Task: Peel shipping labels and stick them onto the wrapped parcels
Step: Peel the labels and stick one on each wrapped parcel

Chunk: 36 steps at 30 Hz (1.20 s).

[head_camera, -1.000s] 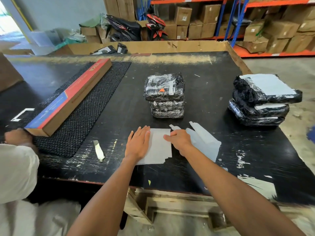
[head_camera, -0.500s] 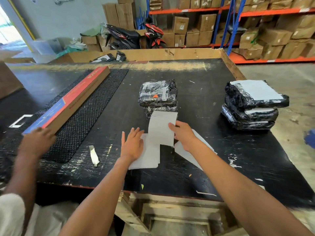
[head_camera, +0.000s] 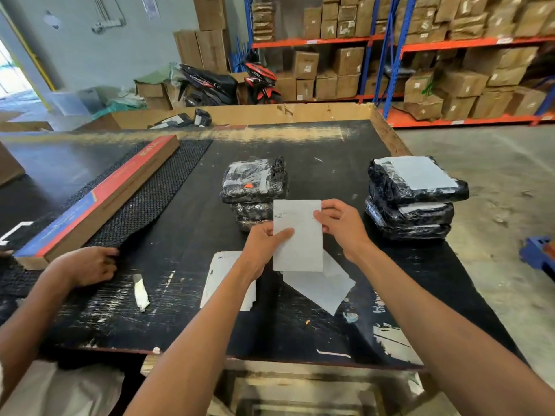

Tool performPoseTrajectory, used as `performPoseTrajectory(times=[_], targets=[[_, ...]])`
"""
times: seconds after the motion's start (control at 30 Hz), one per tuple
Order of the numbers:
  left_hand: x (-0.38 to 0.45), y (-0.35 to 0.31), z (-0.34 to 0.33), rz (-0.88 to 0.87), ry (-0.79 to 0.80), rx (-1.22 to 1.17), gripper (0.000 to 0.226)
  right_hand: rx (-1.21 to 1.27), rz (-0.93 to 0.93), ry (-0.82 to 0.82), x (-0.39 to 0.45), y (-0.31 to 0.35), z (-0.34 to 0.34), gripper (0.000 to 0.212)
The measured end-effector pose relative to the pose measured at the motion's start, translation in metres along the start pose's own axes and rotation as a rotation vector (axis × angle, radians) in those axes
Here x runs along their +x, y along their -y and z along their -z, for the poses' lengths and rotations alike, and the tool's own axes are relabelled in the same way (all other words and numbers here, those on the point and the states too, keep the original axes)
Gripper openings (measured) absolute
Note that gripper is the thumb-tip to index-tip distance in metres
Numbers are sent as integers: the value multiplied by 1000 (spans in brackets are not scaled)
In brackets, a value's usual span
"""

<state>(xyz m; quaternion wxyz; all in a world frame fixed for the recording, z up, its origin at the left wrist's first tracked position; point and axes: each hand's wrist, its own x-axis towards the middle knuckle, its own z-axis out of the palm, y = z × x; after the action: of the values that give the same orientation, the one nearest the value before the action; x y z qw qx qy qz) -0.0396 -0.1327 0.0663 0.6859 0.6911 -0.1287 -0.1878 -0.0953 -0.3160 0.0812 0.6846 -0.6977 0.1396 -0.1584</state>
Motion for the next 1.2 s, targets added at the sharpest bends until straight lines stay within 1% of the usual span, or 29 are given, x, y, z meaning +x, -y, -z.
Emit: performPoseTrajectory(times=[0.13,0.2,0.23,0.33,0.5,0.67,0.83,0.97,1.2], targets=[[8,-9,-12,22,-9,-116,22,-89,6,61,3,0,15,9],[11,-14,-16,15,-29,-128,24,-110,16,97,4,1,19,5],[13,-16,-18,12,-37,-114,23,-99,27,100,4,2,21,2],[17,-18,-20,0,-51,-52,20,-85,51,73,5,8,26,12],[20,-17,-20,-13,-49,18,22,-183,78,88,3,15,31,17],[19,-17,-18,-34,-25,48,25,-268,99,122,1,17,35,11],[17,-16,-17,-40,-24,45,24,-388,128,143,-1,16,36,11],[16,-17,-16,-34,-20,45,24,-399,122,160,-3,17,36,11],[15,-18,-15,-26,-28,88,25,-421,139,136,-5,15,34,11]])
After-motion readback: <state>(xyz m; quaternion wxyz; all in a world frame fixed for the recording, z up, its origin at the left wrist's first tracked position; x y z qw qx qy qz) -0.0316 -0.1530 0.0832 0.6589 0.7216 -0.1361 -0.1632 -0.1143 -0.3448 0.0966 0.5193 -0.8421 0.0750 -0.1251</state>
